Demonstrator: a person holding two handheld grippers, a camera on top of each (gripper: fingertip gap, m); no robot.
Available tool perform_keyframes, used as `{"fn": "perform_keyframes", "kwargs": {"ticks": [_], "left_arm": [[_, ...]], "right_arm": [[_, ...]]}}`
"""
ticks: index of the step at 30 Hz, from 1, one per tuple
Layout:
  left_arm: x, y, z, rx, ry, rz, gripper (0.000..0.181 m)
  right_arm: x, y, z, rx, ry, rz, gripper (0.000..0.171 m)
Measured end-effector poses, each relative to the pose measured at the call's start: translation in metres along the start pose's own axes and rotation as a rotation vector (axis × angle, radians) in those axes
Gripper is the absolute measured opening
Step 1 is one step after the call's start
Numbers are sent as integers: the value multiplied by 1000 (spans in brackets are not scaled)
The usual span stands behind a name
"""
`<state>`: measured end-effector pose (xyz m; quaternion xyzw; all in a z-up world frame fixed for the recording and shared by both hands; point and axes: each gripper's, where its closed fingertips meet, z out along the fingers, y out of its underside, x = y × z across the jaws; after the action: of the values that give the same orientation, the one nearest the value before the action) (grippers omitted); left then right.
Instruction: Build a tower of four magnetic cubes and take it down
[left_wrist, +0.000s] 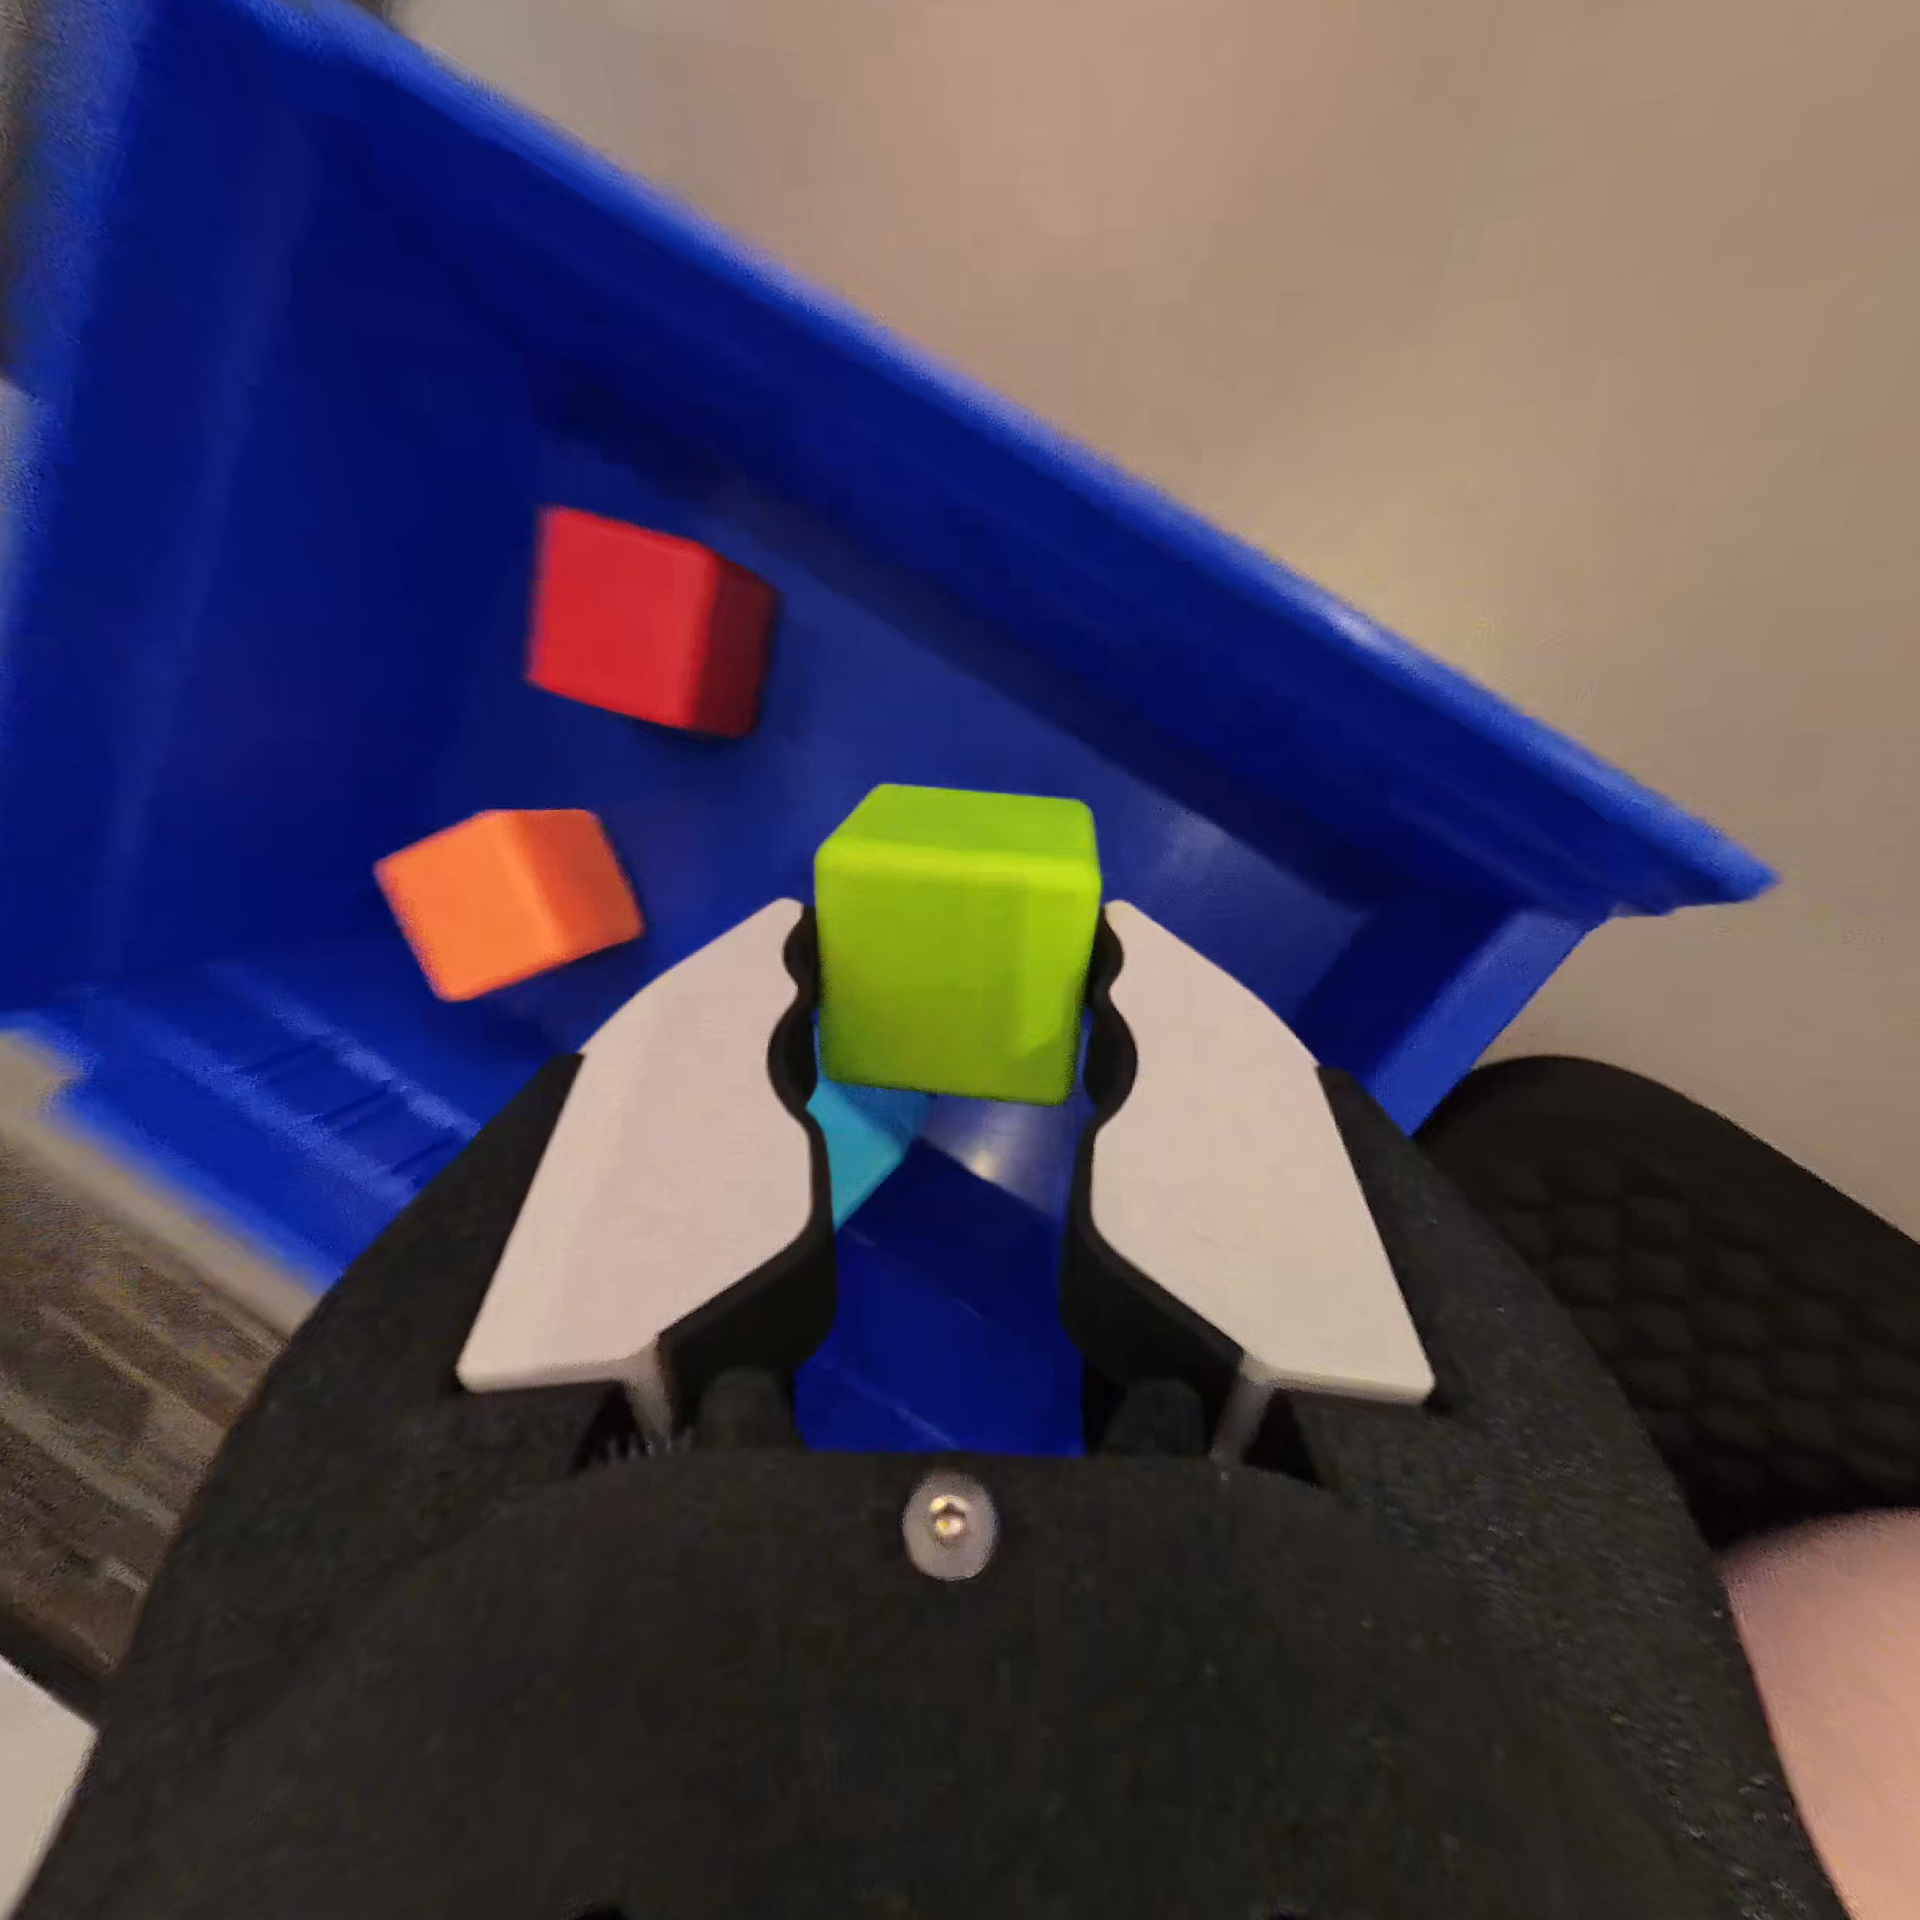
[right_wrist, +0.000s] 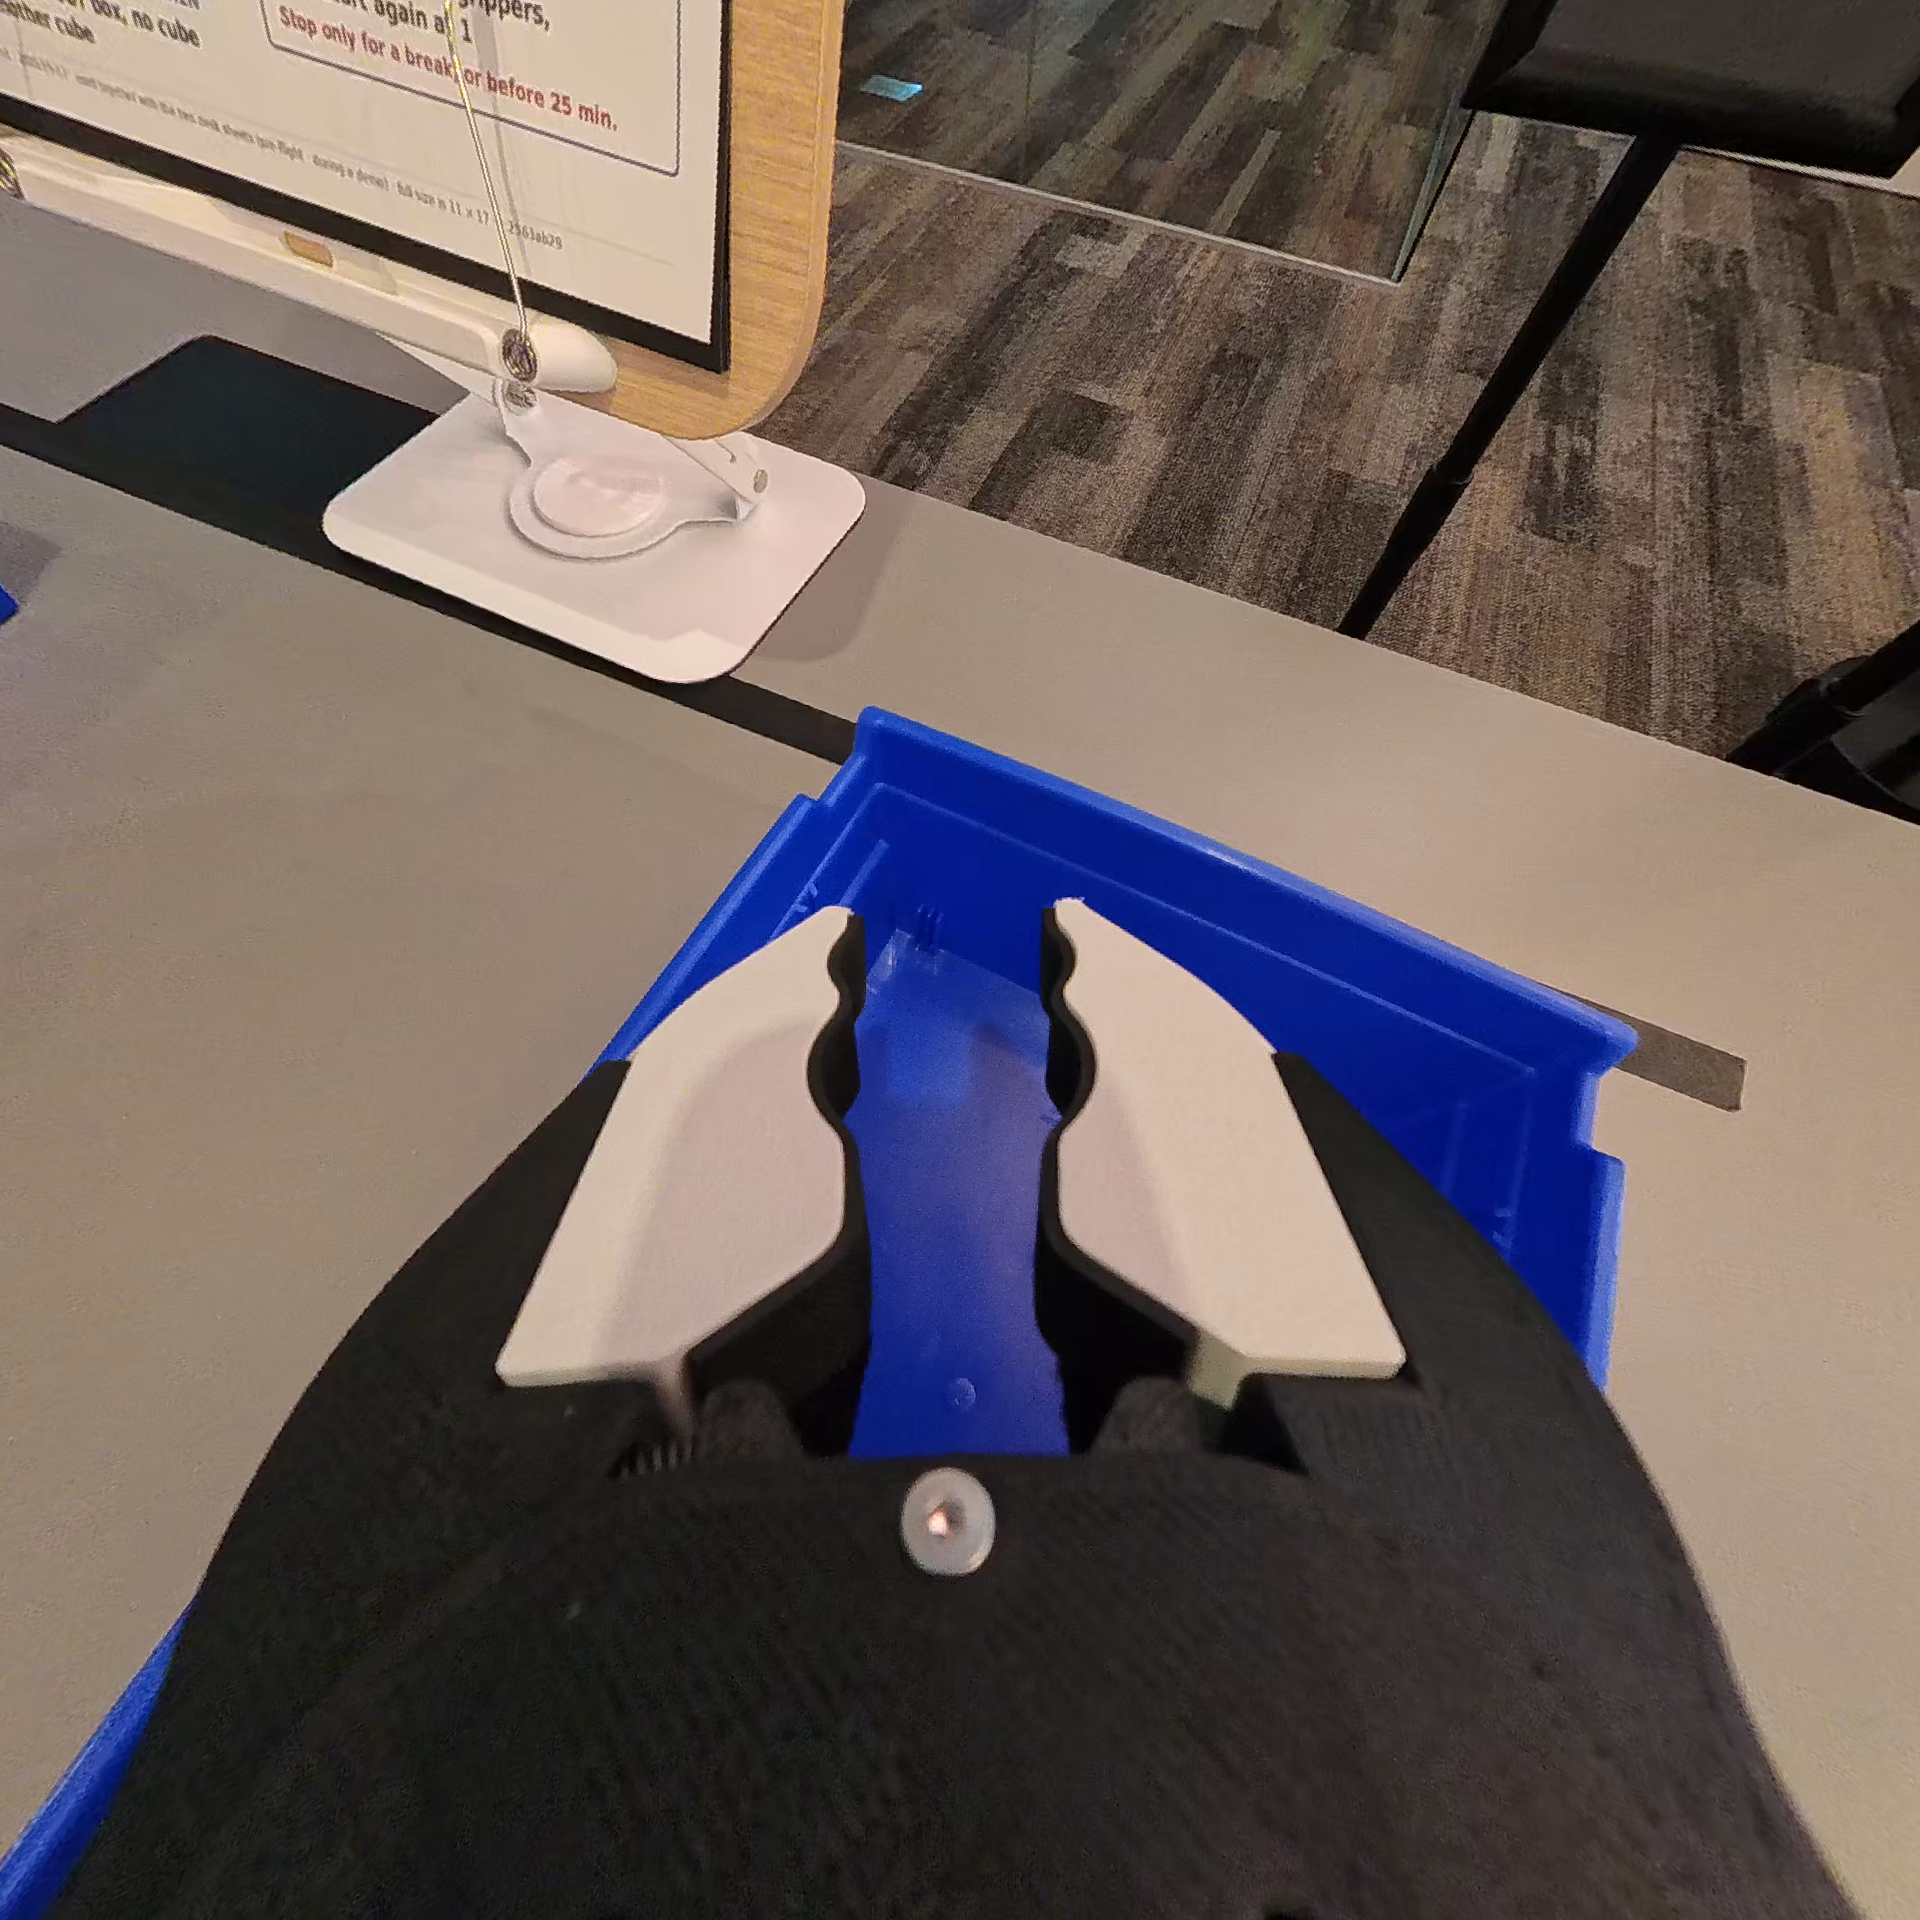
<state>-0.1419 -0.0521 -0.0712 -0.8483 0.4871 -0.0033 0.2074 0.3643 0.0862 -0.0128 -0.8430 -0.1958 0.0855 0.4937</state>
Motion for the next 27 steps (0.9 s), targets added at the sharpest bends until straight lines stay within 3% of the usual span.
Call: {"fn": "perform_keyframes", "kwargs": {"ticks": [4, 6, 9, 12, 15, 18, 22, 27], "left_arm": [[3, -57, -76, 290, -223, 47, 49], [26, -97, -97, 419, -247, 105, 49], [76, -163, -82, 533, -185, 208, 49], [106, -209, -21, 464, -145, 194, 49], [116, -214, 44, 272, -84, 168, 49], [129, -215, 81, 215, 32, 86, 49], [140, -205, 103, 123, 134, 48, 49], [142, -190, 111, 28, 104, 156, 49]], "right_arm": [[1, -2, -1, 6, 2, 3, 34], [0, -2, -1, 9, -5, 5, 34], [-3, -4, -1, 9, -10, 0, 34], [-6, -3, 0, 2, -19, -4, 34], [-9, 0, 1, -17, -24, -14, 34], [-11, 0, 3, -24, -30, -18, 34], [-17, 6, 10, -60, -47, -34, 34], [-20, 13, 18, -101, -47, -61, 35]]}}
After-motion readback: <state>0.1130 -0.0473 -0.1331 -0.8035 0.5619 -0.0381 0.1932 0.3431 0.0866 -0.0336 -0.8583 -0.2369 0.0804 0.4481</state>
